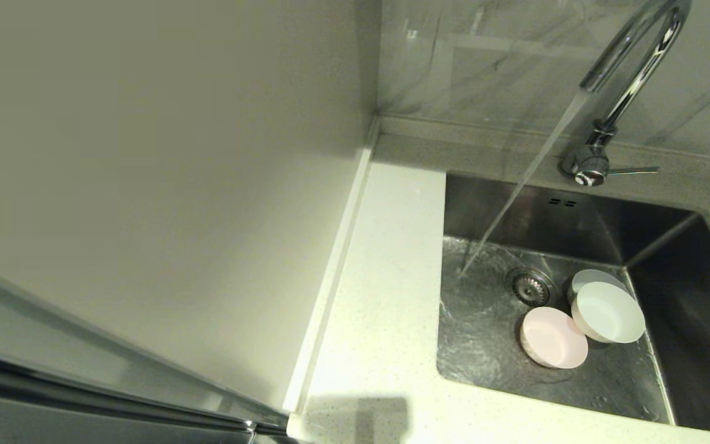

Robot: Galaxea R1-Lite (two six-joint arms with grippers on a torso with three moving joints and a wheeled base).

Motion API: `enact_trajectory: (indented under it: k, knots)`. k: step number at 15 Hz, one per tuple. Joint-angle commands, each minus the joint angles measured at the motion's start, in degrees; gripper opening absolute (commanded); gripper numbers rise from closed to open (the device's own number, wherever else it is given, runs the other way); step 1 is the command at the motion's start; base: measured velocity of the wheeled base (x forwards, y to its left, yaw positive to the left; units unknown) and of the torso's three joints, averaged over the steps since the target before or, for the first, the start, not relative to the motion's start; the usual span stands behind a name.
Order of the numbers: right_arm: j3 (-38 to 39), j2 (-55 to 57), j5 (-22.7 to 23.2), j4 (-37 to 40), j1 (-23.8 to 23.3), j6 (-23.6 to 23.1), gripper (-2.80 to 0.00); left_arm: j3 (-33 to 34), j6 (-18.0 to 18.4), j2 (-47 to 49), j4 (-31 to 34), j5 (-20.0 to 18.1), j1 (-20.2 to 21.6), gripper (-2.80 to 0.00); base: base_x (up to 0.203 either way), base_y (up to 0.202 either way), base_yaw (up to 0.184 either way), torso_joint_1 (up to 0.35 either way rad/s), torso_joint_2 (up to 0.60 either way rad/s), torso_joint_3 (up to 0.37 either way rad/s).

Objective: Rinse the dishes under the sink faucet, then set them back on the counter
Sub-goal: Wait for the water to rinse the bowl

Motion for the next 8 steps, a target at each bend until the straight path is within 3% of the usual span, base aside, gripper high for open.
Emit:
enact_trajectory:
  k: [1, 8]
  knots:
    - [-0.01, 0.05, 0.06, 0.02, -0.02, 0.02, -2.8, 0.0, -0.03, -0.18, -0.02, 0.03, -0.03, -2.8, 0.0, 0.0, 0.0, 0.0, 0.0, 0.0]
    - [-0.01, 0.05, -0.02, 0.02, -0.02, 0.02, -2.8, 0.0, -0.01, -0.18, -0.02, 0.03, 0.02, -2.8, 0.0, 0.0, 0.0, 0.0, 0.0, 0.0]
